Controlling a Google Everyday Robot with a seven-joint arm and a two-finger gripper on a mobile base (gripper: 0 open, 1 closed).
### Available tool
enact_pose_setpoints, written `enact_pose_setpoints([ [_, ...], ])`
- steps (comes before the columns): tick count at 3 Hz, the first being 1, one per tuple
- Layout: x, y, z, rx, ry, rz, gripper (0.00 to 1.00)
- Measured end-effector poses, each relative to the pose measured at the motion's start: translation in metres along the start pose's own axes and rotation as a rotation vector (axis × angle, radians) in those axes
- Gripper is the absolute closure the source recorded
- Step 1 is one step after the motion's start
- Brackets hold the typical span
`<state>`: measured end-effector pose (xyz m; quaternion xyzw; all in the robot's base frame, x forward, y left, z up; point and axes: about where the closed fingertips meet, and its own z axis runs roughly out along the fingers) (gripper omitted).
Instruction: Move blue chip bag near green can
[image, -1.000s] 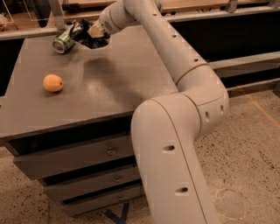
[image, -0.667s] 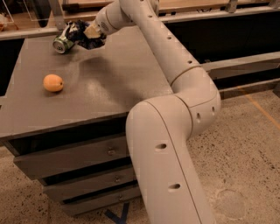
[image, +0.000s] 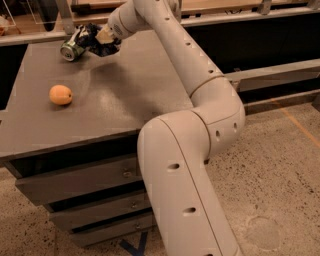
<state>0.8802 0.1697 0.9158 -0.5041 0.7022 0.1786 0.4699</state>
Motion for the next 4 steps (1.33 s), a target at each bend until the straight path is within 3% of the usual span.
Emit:
enact_pose_setpoints([
  [2,0.013,-0.027,-0.013,0.087,0.043,0.018,0.06],
  [4,0.024,-0.047,-0.038,0.134,0.051,0.029,0.00],
])
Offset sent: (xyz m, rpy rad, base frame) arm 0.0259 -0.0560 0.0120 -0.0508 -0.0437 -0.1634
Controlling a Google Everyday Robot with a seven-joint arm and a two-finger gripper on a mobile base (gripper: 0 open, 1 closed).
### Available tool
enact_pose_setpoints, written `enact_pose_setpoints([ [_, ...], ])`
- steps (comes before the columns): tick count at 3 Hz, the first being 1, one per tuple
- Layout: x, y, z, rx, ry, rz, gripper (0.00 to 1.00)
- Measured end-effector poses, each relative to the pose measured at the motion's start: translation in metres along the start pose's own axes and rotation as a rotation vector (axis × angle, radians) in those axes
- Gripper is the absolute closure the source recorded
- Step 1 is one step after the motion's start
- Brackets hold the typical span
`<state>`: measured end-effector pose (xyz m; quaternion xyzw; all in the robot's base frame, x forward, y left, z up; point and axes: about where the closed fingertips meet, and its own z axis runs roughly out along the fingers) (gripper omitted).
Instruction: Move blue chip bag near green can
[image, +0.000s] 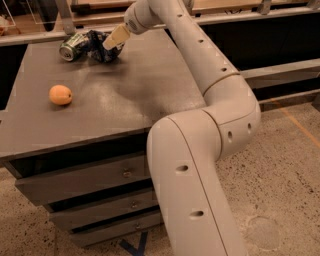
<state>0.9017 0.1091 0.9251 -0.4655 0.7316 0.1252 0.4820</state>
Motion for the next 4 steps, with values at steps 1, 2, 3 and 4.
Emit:
enact_pose_setpoints([
  [1,0.011,-0.012,-0.027,0.001,-0.012,0.015,0.00],
  [2,0.034,-0.026,-0.064,0.009,-0.014,0.055,0.00],
  [3,0.061,-0.035,-0.096,0.019,0.000,0.083,0.00],
  [4,0.069,-0.035,-0.098,0.017,0.009,0.090,0.00],
])
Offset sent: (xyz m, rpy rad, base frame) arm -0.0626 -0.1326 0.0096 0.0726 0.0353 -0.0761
